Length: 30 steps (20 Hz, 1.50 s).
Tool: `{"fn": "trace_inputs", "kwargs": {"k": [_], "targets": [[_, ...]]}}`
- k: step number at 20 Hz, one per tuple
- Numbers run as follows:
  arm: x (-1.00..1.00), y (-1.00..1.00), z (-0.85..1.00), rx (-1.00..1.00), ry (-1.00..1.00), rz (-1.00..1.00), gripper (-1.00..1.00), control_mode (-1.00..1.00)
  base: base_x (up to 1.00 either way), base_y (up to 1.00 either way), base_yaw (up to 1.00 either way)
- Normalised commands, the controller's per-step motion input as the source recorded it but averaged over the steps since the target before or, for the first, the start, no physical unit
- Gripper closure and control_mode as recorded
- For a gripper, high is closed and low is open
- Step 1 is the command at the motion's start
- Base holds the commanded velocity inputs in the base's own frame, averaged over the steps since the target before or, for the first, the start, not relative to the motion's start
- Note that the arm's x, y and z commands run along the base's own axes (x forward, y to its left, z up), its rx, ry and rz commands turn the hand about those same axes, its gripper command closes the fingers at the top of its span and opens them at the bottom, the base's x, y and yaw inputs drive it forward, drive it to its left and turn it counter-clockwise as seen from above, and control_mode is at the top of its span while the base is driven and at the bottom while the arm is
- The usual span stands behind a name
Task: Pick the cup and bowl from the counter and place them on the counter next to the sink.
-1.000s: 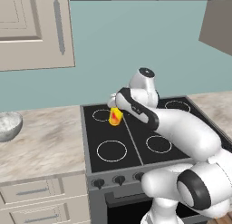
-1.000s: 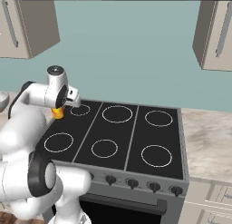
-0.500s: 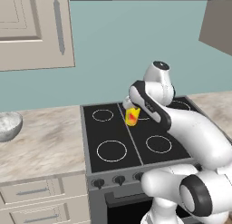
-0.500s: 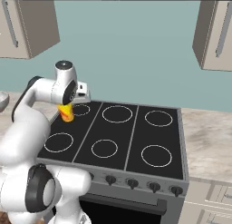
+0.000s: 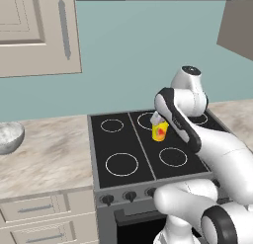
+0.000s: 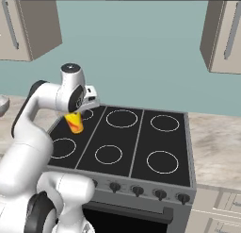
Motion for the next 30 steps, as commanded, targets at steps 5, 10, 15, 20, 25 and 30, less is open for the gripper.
{"fn": "trace_inputs", "kwargs": {"k": [5, 10, 15, 20, 25, 30], "targets": [[-0.42, -0.28, 0.0, 0.09, -0.07, -0.02, 1.0, -1.0, 0.0, 0.0, 0.0], [-0.11, -0.17, 0.0, 0.03, 0.02, -0.15, 1.0, -1.0, 0.0, 0.0, 0.0], [0.0, -0.14, 0.08, -0.01, 0.23, -0.2, 1.0, -1.0, 0.0, 0.0, 0.0], [0.0, -0.06, 0.01, -0.01, 0.09, -0.09, 1.0, -1.0, 0.0, 0.0, 0.0], [0.0, 0.0, 0.0, 0.0, 0.0, 0.0, 1.0, -1.0, 0.0, 0.0, 0.0], [0.0, 0.0, 0.0, 0.0, 0.0, 0.0, 1.0, -1.0, 0.0, 0.0, 0.0]]}}
